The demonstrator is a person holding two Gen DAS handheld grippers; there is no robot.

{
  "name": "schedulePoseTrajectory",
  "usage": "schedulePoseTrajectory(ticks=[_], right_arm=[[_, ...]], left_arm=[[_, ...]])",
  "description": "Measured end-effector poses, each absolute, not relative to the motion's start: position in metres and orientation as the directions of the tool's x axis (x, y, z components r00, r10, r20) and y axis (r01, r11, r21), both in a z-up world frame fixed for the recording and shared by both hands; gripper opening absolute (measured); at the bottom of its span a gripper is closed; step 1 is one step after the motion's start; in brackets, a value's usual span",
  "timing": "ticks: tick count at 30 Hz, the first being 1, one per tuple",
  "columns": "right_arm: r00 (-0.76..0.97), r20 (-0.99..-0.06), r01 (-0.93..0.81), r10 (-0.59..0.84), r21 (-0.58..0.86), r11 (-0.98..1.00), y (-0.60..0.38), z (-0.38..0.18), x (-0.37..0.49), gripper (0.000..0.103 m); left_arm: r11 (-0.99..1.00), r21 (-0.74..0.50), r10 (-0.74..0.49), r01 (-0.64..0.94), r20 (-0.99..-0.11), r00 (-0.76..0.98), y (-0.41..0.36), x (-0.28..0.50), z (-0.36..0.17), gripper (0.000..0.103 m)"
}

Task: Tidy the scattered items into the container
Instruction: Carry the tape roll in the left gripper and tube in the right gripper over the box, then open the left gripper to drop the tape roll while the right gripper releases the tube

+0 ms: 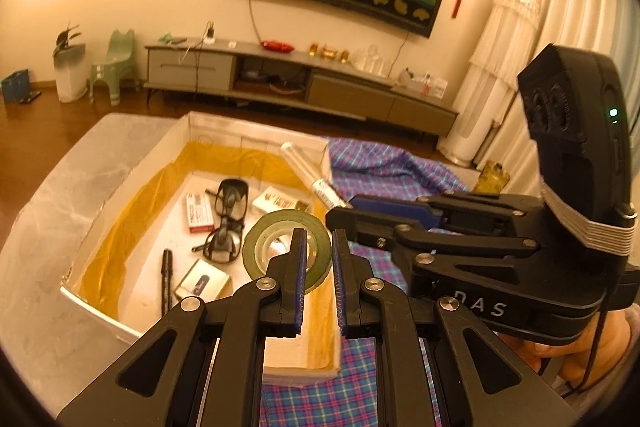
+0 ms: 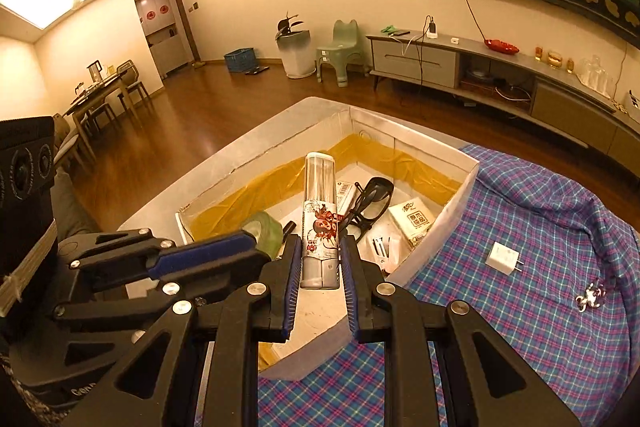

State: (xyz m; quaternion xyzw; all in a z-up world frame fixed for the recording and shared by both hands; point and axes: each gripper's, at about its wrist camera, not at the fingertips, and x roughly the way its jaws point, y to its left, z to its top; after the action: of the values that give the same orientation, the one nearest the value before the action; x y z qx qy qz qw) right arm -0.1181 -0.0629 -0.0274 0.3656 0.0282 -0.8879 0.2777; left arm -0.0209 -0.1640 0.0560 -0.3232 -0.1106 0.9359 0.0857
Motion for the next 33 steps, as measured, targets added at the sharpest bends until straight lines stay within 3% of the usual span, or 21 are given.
schedulePoseTrajectory(ticks=[13,33], right_arm=[[-0.561,-0.713,0.49,-0.42,0.123,-0.863,-0.071,-0.052,-0.135,0.021],[-0.504,-0.764,0.498,-0.404,0.125,-0.858,-0.077,-0.073,-0.143,0.018]], left_arm=[[-0.957,-0.286,0.237,-0.042,-0.694,-0.68,-0.17,-0.038,0.019,0.012],[-0.965,-0.26,0.225,-0.033,-0.755,-0.617,-0.171,-0.054,-0.012,0.013]])
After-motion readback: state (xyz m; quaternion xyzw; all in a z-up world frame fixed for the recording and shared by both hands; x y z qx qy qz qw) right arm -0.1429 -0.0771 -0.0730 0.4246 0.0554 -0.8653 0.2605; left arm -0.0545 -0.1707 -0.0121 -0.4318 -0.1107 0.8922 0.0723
